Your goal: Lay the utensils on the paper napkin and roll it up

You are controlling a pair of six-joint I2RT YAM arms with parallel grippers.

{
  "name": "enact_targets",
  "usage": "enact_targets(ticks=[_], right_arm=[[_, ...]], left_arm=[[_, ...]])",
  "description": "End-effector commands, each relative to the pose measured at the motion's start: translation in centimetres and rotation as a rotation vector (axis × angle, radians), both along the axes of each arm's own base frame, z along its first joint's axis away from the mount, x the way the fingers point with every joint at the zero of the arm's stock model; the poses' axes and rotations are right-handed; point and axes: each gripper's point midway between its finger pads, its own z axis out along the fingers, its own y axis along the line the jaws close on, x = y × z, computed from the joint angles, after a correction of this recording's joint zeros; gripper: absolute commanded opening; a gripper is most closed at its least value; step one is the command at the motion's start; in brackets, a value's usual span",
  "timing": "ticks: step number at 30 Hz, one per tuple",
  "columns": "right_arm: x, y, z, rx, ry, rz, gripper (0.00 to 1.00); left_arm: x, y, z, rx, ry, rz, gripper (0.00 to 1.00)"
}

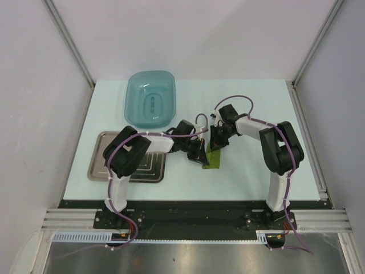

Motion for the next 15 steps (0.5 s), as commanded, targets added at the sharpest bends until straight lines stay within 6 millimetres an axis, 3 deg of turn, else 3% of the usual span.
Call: enact_targets(ticks=[1,4,7,15], right_arm=[[-0.1,-0.3,2.8,0.061,-0.003,-0.013,0.12],[-0.1,-0.5,4.7,0.13,-0.007,-0.024,0.13],[-0.6,-0.7,5.3,0.165,0.003,-0.027,0.13],[-2.5,-1.7,1.9,0.136,0.065,-0.037,0.11]], left_arm=[[-2.1,2.3,-4.9,0.17,0.083,0.014,0.0],[-1.8,2.1,-4.7,0.164,0.071,0.017,0.0],[-1.6,2.0,-4.5,0.159,0.066,0.019,0.0],[-1.6,2.0,-4.4,0.152,0.058,0.013,0.0]])
